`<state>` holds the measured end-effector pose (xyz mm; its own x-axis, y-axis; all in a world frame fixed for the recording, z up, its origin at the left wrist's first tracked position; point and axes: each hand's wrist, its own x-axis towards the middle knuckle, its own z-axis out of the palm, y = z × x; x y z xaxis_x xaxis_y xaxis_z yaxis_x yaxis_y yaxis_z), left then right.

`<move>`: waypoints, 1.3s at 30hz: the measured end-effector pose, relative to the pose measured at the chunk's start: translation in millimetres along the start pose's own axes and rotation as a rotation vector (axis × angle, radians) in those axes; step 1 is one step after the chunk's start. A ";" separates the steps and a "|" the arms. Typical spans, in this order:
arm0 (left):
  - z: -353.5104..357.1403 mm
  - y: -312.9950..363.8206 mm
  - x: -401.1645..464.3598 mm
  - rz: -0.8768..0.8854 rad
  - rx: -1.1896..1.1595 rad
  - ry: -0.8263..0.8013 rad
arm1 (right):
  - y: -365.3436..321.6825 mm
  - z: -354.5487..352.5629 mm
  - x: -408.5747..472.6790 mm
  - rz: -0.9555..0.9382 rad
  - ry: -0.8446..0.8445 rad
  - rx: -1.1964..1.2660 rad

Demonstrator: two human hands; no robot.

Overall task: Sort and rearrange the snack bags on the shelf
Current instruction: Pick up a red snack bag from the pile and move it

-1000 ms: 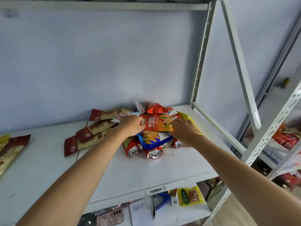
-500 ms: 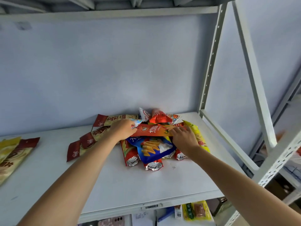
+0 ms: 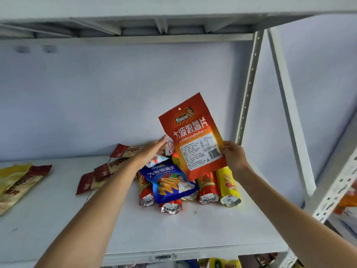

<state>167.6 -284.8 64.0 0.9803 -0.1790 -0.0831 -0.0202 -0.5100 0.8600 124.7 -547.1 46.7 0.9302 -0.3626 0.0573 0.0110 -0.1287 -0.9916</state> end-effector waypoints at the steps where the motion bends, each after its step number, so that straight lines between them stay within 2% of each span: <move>1: 5.1 7.8 -0.4 0.011 -0.138 -0.014 | -0.4 0.9 -5.0 0.030 -0.029 0.069; 5: 24.7 38.6 -3.6 0.105 -0.501 0.021 | 0.3 0.6 -20.1 0.085 -0.150 0.244; 8: 34.0 50.3 -3.6 0.184 -0.507 0.161 | 2.5 -5.0 -19.4 0.118 -0.163 0.236; 10: 38.7 49.9 -2.0 0.186 -0.469 0.252 | 6.0 -8.0 -14.4 0.123 -0.126 0.089; 11: 41.5 49.3 -0.7 0.174 -0.441 0.294 | 8.2 -8.9 -11.7 0.091 -0.088 -0.067; 13: 48.3 48.8 -0.1 0.134 -0.335 0.396 | 8.6 -9.3 -16.3 -0.059 -0.032 -0.378; 15: 56.4 52.4 -2.2 0.107 -0.215 0.509 | 5.8 -5.7 -28.1 -0.199 -0.135 -0.422; 17: 65.0 59.8 -5.8 0.083 -0.161 0.570 | 2.1 2.4 -41.1 -0.243 -0.347 -0.378; 19: 73.4 68.2 -10.0 0.039 -0.178 0.573 | 2.3 12.9 -50.5 -0.292 -0.442 -0.629; 21: 79.5 76.7 -13.3 -0.001 -0.251 0.552 | 2.6 24.0 -56.4 -0.357 -0.344 -0.889; 23: 84.9 86.7 -21.2 -0.019 -0.342 0.537 | 2.2 29.4 -60.4 -0.417 -0.189 -0.966; 26: 83.2 90.1 -31.6 -0.003 -0.416 0.435 | 0.9 32.5 -60.4 -0.416 -0.077 -0.741; 28: 75.4 85.8 -42.0 0.014 -0.428 0.315 | 1.1 33.0 -57.4 -0.300 -0.105 -0.507; 30: 61.3 76.4 -52.6 0.055 -0.341 0.280 | 0.3 32.9 -59.2 -0.180 -0.180 -0.287; 32: 45.0 65.1 -59.7 0.087 -0.259 0.354 | 1.3 30.1 -60.7 -0.066 -0.274 -0.100; 35: 16.2 42.0 -65.7 0.028 -0.213 0.498 | 7.0 29.2 -62.2 0.105 -0.499 0.090; 39: -24.8 6.1 -82.5 -0.097 -0.196 0.526 | 12.7 52.1 -68.9 0.190 -0.692 0.193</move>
<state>91.5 -252.3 88.6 0.9426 0.3297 0.0531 0.0620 -0.3289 0.9423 79.8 -475.6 24.1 0.9403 0.3102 -0.1399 -0.1679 0.0655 -0.9836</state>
